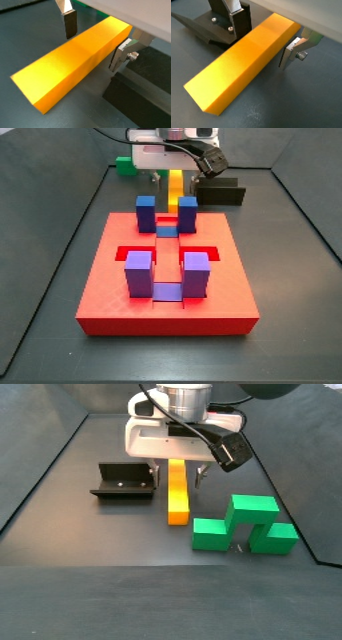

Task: Pick up the yellow object. Move up. Move to above the board. Insert the yellow object.
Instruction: Pick up the yellow object.

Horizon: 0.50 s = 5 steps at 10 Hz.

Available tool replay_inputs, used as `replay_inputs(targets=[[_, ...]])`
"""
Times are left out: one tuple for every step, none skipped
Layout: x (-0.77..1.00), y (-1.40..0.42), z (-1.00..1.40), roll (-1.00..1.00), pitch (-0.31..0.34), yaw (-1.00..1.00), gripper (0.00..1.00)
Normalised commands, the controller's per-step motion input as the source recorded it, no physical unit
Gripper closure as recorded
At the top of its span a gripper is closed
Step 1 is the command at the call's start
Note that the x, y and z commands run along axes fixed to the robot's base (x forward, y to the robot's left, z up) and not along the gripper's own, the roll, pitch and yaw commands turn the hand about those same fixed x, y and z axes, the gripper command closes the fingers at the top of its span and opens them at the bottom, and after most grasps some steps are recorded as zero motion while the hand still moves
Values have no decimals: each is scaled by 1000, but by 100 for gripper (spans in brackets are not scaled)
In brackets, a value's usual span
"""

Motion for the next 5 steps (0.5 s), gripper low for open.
replay_inputs(targets=[[0, 160, -237, -290, -91, -97, 0], [0, 69, -114, -239, -6, 0, 0], [0, 0, -100, -221, 0, 0, 0], [0, 0, -117, -180, 0, 0, 0], [0, 0, -86, -169, 0, 0, 0]])
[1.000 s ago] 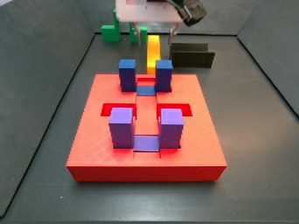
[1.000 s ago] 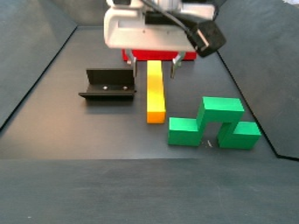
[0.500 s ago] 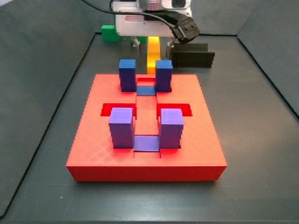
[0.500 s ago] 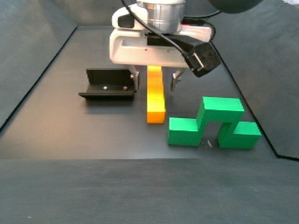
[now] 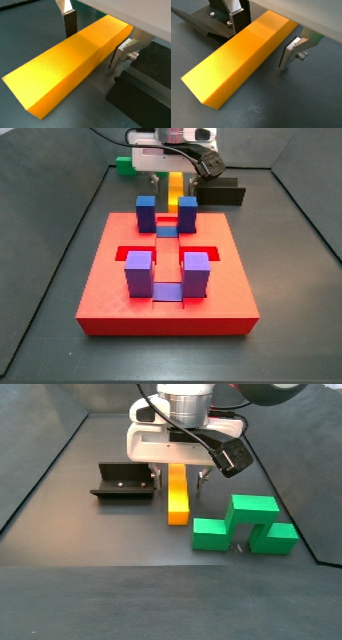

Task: Pick up the yellow object. Move up. Move to above the board. Insert the yellow object.
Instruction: Pick up the yellow object.

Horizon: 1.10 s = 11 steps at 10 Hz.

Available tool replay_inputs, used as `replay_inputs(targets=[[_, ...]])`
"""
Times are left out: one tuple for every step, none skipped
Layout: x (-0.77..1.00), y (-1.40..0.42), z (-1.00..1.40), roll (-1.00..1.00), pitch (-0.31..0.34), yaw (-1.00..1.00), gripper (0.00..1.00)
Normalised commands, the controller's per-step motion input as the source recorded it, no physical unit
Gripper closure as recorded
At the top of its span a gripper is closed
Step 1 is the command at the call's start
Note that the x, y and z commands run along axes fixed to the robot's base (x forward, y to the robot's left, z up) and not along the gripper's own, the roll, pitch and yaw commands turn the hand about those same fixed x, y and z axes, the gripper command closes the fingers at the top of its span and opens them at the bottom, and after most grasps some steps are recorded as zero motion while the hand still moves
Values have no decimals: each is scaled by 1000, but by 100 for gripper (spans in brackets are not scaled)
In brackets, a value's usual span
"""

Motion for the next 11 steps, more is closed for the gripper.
replay_inputs(targets=[[0, 0, -86, -141, 0, 0, 0], [0, 0, 0, 1, 0, 0, 0], [0, 0, 0, 0, 0, 0, 100], [0, 0, 0, 0, 0, 0, 100], [0, 0, 0, 0, 0, 0, 100], [0, 0, 0, 0, 0, 0, 100], [0, 0, 0, 0, 0, 0, 100], [0, 0, 0, 0, 0, 0, 100], [0, 0, 0, 0, 0, 0, 100], [0, 0, 0, 0, 0, 0, 100], [0, 0, 0, 0, 0, 0, 100]])
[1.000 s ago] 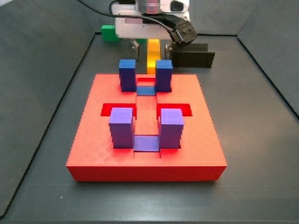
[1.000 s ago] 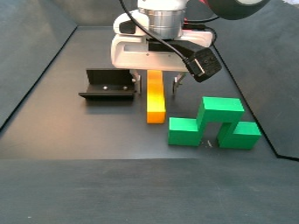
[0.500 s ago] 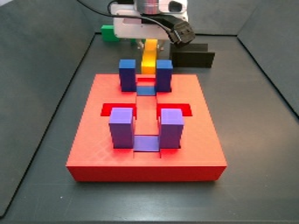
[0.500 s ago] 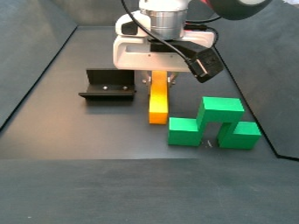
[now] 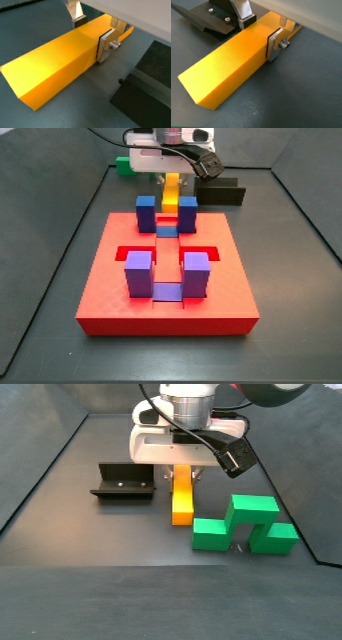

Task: Pick up the yellow object. Move up. Move to above the board. Insert the yellow object.
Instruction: Pick up the yellow object.

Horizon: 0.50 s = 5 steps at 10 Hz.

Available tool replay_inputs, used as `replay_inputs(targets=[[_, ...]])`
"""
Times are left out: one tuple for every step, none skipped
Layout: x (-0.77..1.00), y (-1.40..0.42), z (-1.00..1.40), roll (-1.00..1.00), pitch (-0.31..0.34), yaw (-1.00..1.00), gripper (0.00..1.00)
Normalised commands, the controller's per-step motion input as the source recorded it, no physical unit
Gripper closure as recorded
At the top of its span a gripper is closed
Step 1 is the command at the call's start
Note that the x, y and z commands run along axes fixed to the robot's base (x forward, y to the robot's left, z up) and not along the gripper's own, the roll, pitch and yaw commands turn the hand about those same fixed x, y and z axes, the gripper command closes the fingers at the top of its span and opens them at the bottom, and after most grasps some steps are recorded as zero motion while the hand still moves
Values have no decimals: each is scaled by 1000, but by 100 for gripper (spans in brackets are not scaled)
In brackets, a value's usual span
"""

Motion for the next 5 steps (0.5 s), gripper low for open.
replay_inputs(targets=[[0, 0, 0, 0, 0, 0, 100], [0, 0, 0, 0, 0, 0, 100], [0, 0, 0, 0, 0, 0, 100], [0, 0, 0, 0, 0, 0, 100], [0, 0, 0, 0, 0, 0, 100]])
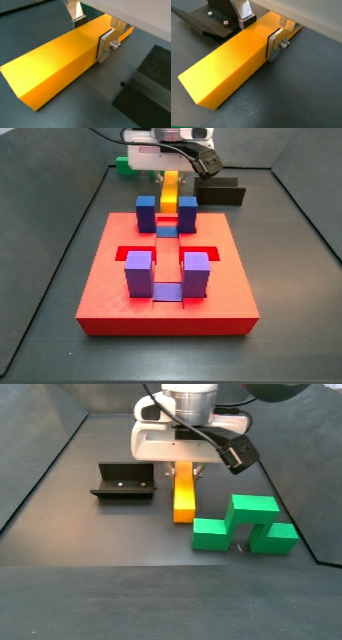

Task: Pick up the yellow object. Move up. Move to above the board. Insert the yellow object.
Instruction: Pick up the yellow object, then move up, then move to above the board.

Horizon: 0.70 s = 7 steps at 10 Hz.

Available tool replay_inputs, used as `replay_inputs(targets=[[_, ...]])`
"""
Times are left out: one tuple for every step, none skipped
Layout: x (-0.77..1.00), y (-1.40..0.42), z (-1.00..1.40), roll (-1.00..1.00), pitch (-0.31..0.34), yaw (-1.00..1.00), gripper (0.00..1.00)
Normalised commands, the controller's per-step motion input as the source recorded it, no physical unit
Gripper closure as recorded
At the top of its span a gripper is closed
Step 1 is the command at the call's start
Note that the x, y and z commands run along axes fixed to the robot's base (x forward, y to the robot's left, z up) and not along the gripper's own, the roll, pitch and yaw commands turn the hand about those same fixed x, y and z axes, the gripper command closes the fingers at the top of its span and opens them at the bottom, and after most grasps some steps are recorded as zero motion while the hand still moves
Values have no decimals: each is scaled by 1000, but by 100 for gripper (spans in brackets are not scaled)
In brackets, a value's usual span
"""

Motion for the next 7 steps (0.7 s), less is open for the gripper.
replay_inputs(targets=[[0, 0, 0, 0, 0, 0, 100], [0, 0, 0, 0, 0, 0, 100], [0, 0, 833, 0, 0, 0, 100], [-5, -84, 866, -21, 33, -46, 100], [-49, -83, 767, -17, 70, -54, 100], [-31, -23, 374, 35, 44, -33, 100], [0, 0, 1400, 0, 0, 0, 100]])
